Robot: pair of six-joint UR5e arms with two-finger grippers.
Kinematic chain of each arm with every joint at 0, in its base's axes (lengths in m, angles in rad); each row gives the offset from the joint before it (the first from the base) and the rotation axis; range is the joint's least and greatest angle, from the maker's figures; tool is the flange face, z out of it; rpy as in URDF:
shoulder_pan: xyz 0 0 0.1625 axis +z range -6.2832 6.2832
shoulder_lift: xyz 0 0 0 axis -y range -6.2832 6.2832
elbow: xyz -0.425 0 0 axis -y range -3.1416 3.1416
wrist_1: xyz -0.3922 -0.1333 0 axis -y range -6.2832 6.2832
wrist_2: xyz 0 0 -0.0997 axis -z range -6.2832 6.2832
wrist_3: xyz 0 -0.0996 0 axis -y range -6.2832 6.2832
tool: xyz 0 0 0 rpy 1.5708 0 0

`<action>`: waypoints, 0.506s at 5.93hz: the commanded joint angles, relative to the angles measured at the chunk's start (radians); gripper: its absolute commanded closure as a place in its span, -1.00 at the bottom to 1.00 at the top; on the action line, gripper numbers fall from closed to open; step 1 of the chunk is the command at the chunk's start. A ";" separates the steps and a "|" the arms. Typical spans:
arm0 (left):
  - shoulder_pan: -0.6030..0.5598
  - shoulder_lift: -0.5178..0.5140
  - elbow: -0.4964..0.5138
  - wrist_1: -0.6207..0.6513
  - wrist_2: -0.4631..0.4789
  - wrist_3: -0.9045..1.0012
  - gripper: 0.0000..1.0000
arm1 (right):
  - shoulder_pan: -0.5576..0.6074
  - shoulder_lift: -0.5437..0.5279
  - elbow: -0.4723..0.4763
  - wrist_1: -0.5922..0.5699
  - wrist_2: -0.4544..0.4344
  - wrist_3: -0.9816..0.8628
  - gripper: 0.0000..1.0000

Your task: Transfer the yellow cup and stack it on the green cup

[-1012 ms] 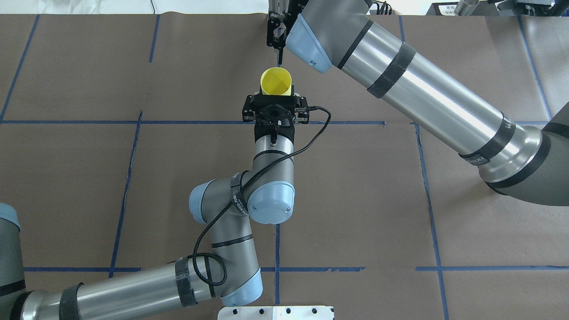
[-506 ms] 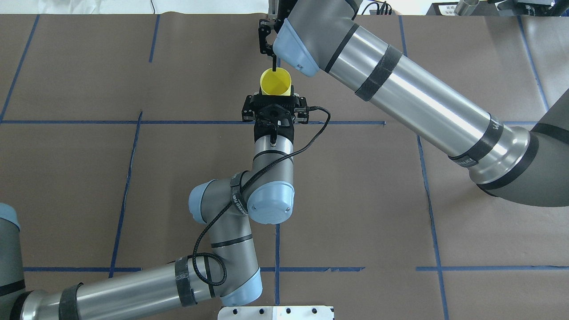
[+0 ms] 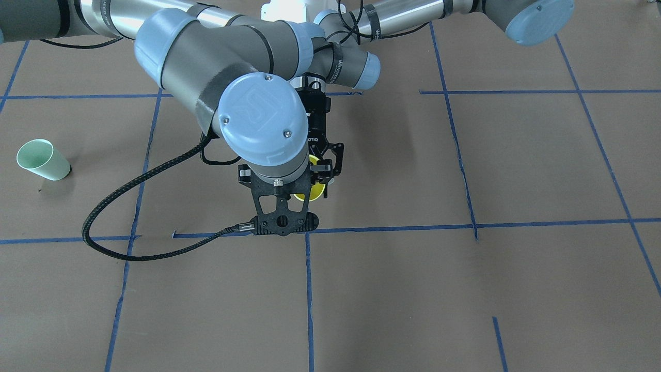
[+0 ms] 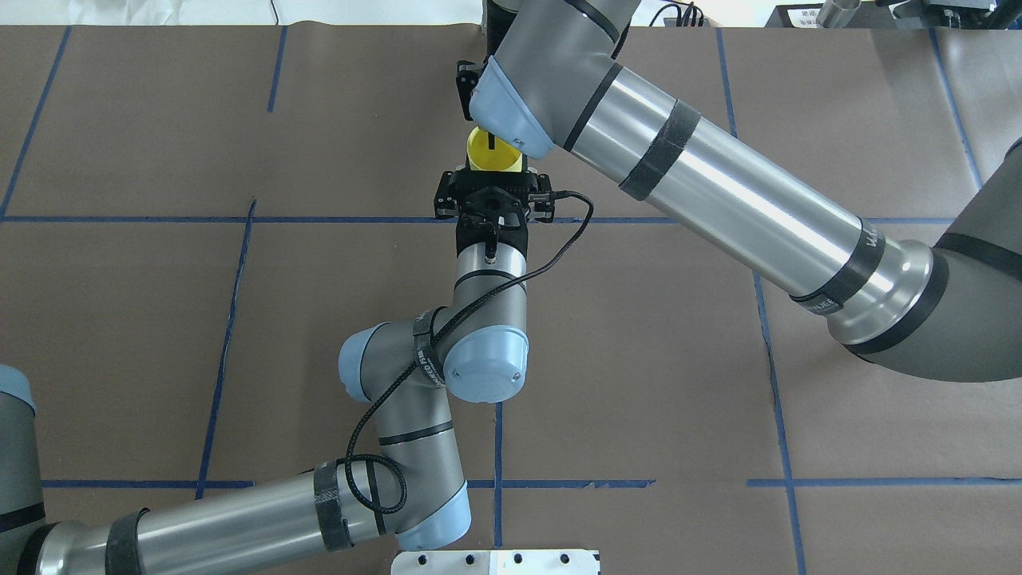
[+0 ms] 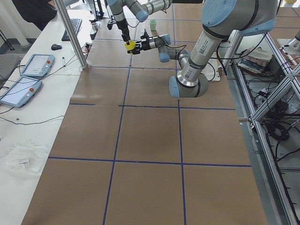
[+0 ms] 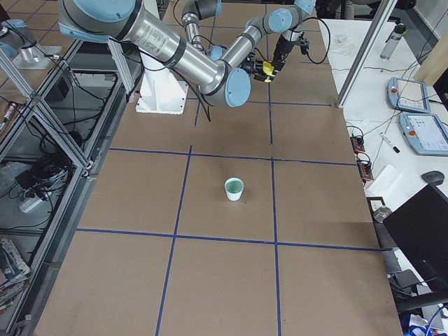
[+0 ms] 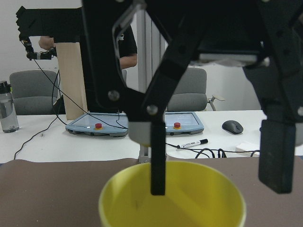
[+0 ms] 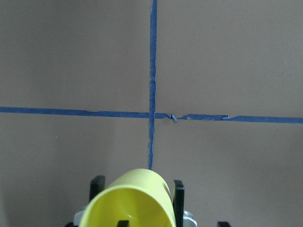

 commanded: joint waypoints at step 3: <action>0.000 0.002 -0.005 -0.002 0.000 0.002 0.03 | -0.017 0.012 0.003 -0.068 -0.031 -0.043 -0.01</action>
